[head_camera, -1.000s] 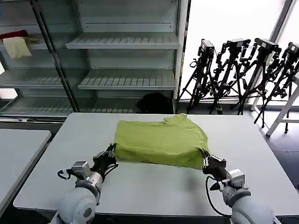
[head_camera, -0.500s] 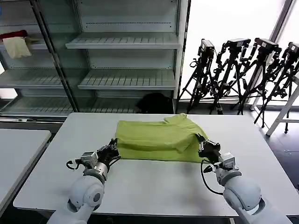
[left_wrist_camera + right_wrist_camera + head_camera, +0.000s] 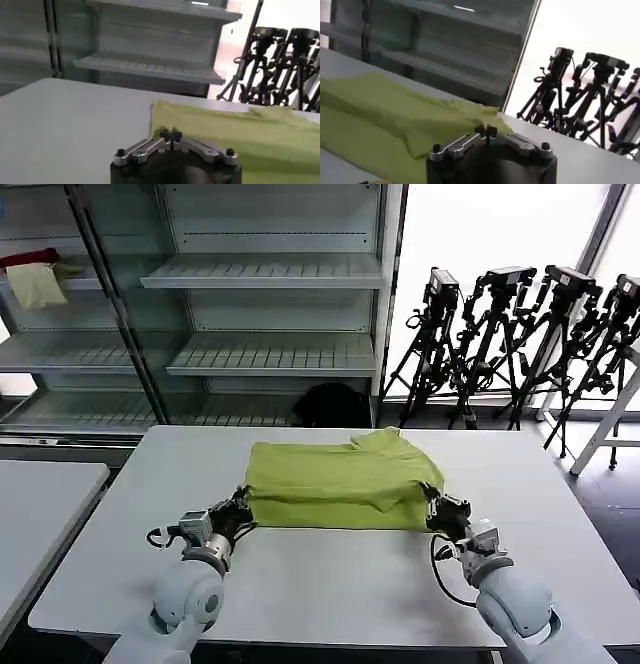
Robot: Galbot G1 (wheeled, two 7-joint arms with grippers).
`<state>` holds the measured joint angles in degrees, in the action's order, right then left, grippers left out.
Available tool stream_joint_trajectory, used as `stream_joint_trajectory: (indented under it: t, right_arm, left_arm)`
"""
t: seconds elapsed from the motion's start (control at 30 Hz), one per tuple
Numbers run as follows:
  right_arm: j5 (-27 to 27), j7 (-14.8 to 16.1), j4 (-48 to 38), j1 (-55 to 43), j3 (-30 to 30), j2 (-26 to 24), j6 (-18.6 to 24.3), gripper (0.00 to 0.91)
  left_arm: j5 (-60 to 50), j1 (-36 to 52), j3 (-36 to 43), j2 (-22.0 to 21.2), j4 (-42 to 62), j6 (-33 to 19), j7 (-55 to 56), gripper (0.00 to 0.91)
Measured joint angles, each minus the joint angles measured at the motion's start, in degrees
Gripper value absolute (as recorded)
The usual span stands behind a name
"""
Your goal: Fold and organize the clothes.
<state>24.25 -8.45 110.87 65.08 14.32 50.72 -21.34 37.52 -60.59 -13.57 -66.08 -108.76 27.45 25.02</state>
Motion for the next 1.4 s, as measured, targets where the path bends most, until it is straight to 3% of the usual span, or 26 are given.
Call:
stream_joint_trajectory:
  t: [0.37, 0.4, 0.43, 0.47, 0.5, 0.97, 1.4]
  right_arm:
    - [1.33, -0.59, -1.00, 1.59, 1.02, -0.03, 0.00, 0.000]
    - [1.49, -0.70, -1.00, 1.72, 1.13, 0.00, -0.07, 0.907]
    - [1.70, -0.89, -0.98, 1.86, 1.27, 0.04, -0.22, 0.907]
    - [1.89, -1.08, -0.91, 1.95, 1.41, 0.08, -0.39, 0.907]
    - [2.08, -1.22, -0.86, 2.00, 1.49, 0.13, -0.53, 0.907]
    - [7.45, -5.33, 3.73, 3.79, 4.36, -0.24, -3.36, 0.907]
    - [16.93, -6.43, 7.49, 13.30, 12.67, -1.52, -0.72, 0.907]
  left_arm:
    - [-1.87, -1.31, 0.16, 0.32, 0.60, 0.08, -2.16, 0.030]
    - [-1.97, -1.35, 0.16, 0.37, 0.61, 0.12, -2.29, 0.252]
    - [-2.10, -1.38, 0.16, 0.37, 0.63, 0.19, -2.44, 0.423]
    - [-2.26, -1.42, 0.15, 0.41, 0.64, 0.30, -2.61, 0.826]
    - [-2.39, -1.49, 0.15, 0.48, 0.64, 0.44, -2.82, 0.907]
    - [-4.48, -2.55, -1.05, 2.41, -1.66, 2.55, -3.67, 0.907]
    - [-0.92, -7.32, -2.97, 1.98, -8.43, 4.72, -3.68, 0.907]
